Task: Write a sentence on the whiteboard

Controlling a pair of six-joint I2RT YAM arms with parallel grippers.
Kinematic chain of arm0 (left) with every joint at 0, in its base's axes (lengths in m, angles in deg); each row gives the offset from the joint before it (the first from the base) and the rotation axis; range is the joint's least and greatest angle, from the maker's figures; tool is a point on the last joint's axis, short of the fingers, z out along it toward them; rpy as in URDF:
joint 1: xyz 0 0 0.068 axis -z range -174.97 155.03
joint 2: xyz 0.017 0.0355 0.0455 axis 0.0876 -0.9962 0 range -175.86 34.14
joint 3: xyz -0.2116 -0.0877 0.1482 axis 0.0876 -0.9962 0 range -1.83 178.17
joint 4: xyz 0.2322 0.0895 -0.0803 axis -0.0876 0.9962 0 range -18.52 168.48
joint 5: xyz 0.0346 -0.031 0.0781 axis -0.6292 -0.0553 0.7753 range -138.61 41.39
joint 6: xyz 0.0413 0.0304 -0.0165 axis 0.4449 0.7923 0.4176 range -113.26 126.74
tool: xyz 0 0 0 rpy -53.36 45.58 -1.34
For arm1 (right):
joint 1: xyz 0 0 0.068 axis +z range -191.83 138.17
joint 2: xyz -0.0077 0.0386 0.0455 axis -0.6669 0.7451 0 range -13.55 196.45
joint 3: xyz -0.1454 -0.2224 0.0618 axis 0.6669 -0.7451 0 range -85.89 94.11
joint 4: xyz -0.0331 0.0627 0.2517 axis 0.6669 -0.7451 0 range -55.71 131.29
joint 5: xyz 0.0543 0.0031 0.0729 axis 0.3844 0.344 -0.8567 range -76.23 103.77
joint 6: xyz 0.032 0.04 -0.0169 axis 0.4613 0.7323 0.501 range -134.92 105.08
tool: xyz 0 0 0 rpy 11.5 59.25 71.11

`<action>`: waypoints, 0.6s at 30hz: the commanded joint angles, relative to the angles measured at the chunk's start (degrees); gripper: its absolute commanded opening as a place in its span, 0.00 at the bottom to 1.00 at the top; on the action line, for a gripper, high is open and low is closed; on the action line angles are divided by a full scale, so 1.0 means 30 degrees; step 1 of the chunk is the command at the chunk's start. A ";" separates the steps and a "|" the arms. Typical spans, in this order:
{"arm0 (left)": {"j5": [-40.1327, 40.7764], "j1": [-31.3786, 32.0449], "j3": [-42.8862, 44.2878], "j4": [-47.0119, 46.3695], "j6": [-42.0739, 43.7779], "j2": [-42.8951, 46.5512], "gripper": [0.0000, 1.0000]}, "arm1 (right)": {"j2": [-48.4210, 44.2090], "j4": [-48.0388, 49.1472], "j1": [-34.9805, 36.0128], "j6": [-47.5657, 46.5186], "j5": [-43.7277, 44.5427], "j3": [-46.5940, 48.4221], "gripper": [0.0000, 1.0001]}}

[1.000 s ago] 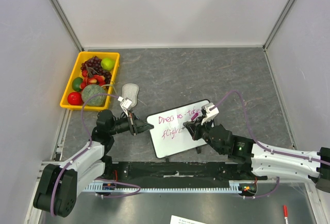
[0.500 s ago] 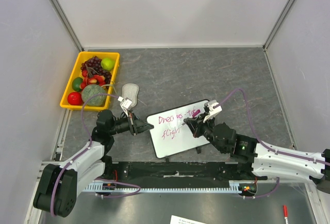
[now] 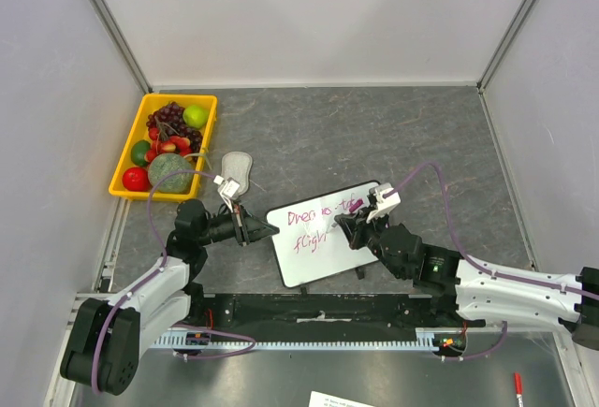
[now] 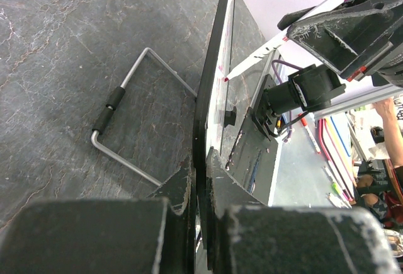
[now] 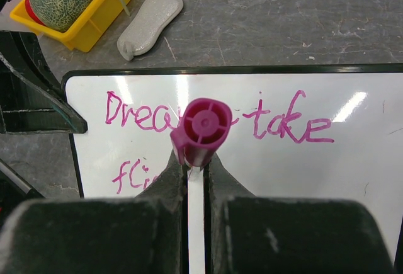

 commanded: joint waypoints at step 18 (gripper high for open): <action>0.0247 0.0030 0.0039 -0.0338 0.1485 -0.0029 0.02 | -0.1021 -0.1191 -0.0147 -0.0033 0.2496 -0.0181 0.00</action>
